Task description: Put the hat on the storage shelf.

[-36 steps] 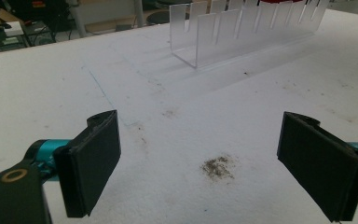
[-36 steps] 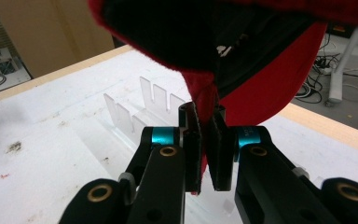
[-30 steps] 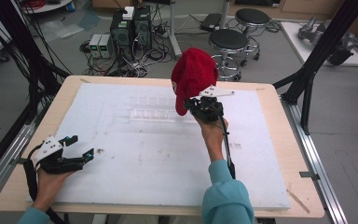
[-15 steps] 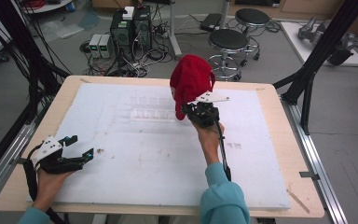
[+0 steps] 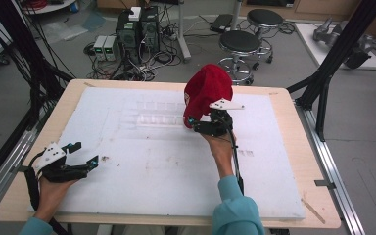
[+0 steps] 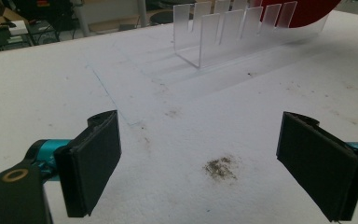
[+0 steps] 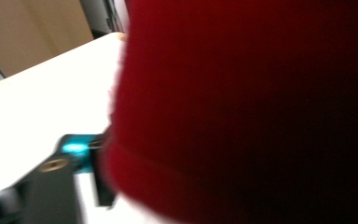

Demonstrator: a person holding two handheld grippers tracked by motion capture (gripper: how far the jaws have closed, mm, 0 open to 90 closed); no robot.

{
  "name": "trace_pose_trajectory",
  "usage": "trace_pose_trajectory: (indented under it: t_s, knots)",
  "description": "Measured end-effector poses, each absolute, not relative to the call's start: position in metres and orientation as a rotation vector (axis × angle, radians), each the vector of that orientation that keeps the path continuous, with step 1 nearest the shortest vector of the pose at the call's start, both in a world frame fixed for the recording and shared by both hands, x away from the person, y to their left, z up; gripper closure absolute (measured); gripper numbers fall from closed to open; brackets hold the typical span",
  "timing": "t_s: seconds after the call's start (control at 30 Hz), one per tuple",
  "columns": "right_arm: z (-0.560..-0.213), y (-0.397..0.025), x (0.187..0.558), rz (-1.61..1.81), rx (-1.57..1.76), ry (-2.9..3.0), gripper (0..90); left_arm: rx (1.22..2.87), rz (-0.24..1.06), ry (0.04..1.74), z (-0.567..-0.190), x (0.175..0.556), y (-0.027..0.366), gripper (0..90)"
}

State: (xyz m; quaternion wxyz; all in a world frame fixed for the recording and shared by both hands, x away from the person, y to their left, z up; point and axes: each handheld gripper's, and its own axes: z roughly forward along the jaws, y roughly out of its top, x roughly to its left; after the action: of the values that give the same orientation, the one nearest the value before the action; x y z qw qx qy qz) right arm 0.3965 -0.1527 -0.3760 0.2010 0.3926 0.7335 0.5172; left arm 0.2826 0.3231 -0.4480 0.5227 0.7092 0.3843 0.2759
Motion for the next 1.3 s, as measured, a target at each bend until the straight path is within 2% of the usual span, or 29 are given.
trace_pose_trajectory:
  t_s: [0.1,0.4,0.67,0.97,1.17,1.3]
  knots:
    - [-0.373,-0.157,0.392,1.456,1.102,2.042,12.3,1.700,0.661,0.919,-0.448,0.282,0.324,14.1]
    - [-0.366,-0.179,0.357,1.444,1.090,2.103,9.4,1.659,0.656,0.934,-0.448,0.281,0.327,13.8]
    - [-0.363,-0.211,0.310,1.470,0.995,1.998,9.4,1.652,0.685,0.954,-0.448,0.278,0.325,13.7]
    - [-0.402,-0.255,0.264,1.495,0.984,1.846,9.4,1.546,0.713,0.933,-0.449,0.265,0.330,13.7]
    - [-0.424,-0.265,0.253,1.539,1.014,1.785,9.4,1.535,0.730,0.922,-0.449,0.263,0.329,13.6]
    - [-0.427,-0.263,0.253,1.527,1.035,1.817,9.4,1.526,0.728,0.923,-0.450,0.263,0.329,13.5]
